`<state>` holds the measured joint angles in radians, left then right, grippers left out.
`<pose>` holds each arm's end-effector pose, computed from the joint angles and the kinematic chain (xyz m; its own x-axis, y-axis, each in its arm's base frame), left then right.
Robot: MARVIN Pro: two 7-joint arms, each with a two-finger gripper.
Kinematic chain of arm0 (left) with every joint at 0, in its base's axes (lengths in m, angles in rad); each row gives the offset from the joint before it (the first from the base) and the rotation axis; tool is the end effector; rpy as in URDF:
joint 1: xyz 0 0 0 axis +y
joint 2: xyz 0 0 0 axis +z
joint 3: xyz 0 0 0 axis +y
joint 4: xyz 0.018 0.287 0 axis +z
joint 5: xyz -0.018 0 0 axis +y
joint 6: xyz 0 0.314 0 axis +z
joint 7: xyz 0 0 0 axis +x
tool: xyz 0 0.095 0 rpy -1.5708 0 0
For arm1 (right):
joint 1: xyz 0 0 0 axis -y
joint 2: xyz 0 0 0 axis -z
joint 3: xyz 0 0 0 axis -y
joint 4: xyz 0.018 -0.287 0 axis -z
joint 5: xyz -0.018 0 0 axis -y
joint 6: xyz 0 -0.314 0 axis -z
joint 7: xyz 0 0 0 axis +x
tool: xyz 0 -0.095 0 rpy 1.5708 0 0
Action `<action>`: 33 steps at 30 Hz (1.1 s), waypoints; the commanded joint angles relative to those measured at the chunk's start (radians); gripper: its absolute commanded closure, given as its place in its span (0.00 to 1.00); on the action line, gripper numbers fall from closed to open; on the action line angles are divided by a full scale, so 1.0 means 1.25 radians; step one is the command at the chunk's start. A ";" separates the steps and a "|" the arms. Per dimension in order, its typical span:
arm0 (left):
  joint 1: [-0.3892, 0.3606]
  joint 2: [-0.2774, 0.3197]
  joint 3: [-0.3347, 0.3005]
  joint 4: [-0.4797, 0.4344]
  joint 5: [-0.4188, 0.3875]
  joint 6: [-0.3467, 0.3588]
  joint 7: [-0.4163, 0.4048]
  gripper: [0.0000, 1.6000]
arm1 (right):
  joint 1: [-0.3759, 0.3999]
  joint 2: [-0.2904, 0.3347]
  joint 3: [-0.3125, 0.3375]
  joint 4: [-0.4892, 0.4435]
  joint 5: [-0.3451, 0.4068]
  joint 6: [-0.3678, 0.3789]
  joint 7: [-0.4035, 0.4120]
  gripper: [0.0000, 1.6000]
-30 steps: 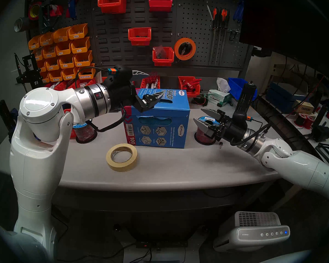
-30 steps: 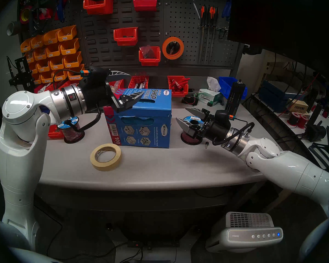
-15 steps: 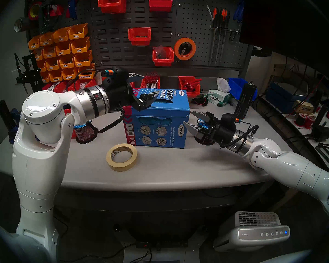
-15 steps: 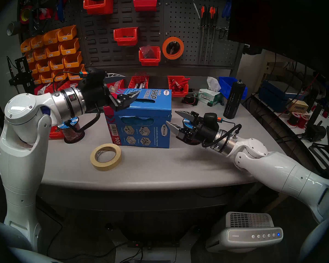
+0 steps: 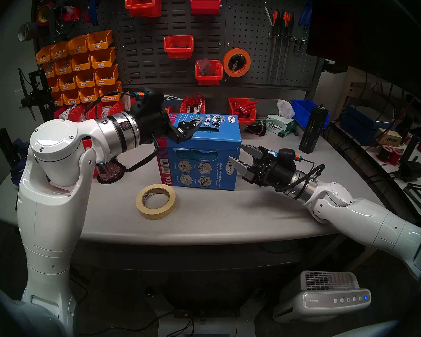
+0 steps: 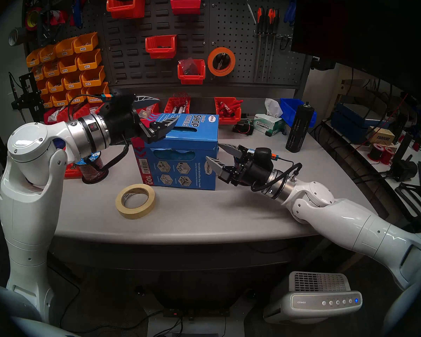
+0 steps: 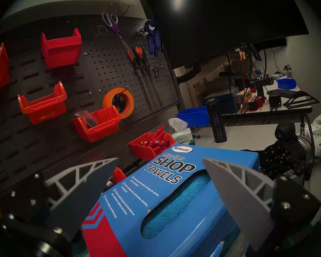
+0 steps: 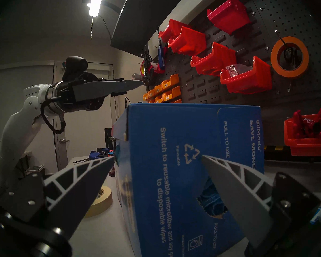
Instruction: Take out a shop towel
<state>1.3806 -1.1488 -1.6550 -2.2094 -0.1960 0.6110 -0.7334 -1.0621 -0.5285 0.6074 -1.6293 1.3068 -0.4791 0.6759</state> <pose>0.3627 0.0042 -0.0419 -0.2135 -0.2607 0.9415 -0.6413 -0.6896 -0.3363 0.3942 -0.0288 -0.2155 -0.0412 -0.2663 0.9630 0.8893 -0.4492 -0.0862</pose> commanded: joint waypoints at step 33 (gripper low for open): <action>-0.001 -0.025 -0.019 0.011 -0.020 -0.029 0.000 0.00 | 0.031 0.142 0.074 -0.112 -0.013 0.069 -0.060 0.00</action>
<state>1.3905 -1.1720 -1.6556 -2.1863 -0.2104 0.5876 -0.7370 -1.1182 -0.3698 0.6214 -1.7735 1.3114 -0.4483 0.5829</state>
